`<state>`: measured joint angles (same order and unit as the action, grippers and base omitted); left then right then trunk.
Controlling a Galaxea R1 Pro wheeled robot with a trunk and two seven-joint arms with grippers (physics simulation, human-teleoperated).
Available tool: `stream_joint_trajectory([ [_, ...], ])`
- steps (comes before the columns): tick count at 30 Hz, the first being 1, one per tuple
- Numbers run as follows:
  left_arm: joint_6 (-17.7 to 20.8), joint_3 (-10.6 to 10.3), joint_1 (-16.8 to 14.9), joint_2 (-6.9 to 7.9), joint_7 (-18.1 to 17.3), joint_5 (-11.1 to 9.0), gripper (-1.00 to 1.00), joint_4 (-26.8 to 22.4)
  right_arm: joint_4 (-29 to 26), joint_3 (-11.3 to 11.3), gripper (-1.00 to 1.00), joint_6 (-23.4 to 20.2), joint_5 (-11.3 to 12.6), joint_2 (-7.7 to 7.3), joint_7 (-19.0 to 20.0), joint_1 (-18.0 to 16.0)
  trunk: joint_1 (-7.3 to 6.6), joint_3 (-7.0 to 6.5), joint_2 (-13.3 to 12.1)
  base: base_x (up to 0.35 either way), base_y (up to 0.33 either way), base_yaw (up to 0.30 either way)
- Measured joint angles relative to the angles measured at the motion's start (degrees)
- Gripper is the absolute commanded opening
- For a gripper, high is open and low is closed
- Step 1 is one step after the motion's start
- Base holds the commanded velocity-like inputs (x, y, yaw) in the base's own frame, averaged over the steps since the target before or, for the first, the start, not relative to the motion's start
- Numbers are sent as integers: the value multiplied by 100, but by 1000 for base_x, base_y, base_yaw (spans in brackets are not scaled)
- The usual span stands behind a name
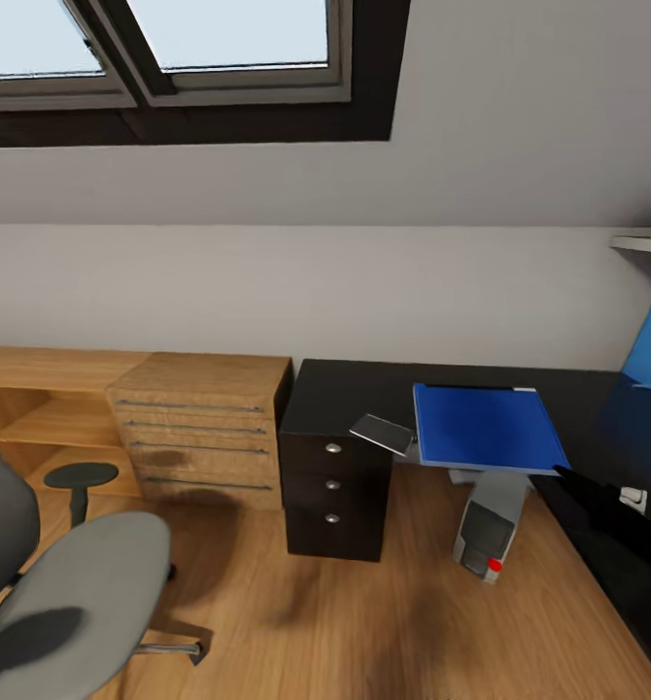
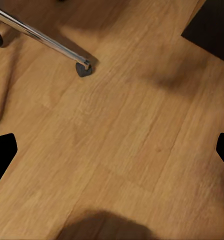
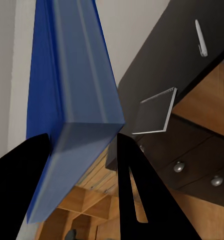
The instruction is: In the bedroom, organize the workspace by keeping the computer under the desk, ensuring the monitor is on the desk, placing the keyboard on the desk next to the monitor, placing the mouse on the desk next to the keyboard, moving the folder from the swivel chair onto the desk next to the mouse, stacking the notebook on top of the folder with the pen on top of the notebook, and positioning the swivel chair next to the desk.
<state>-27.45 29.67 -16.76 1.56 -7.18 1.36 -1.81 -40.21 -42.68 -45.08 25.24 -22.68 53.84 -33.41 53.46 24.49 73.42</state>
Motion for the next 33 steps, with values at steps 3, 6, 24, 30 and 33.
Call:
stream_joint_trajectory([
  [3, 0, -3, 1, 0, 0, 0, 100, -1, 2, 0, -100, -7, 4, -3, 3, -1, 0, -6, 0, 0, 0, -106],
  [6, 0, -1, 1, 0, 0, 0, 100, -2, 2, -26, -100, -8, 8, -12, 4, -2, 0, -7, 0, 0, 0, -31],
  [24, 0, -6, 1, -14, 0, 3, 100, -1, 2, -123, -100, 57, -4, -1, -71, -2, 0, -8, 0, 0, 0, -114],
  [30, 0, -8, 1, -17, -1, 4, 100, -2, 9, -186, -100, 33, 0, -8, -208, -2, 0, -8, 0, 0, 0, -10],
  [33, 0, -9, 1, -17, -1, 5, 100, -1, 94, -221, -100, 52, -10, -7, -216, -1, 0, -7, 0, 0, 0, 0],
])
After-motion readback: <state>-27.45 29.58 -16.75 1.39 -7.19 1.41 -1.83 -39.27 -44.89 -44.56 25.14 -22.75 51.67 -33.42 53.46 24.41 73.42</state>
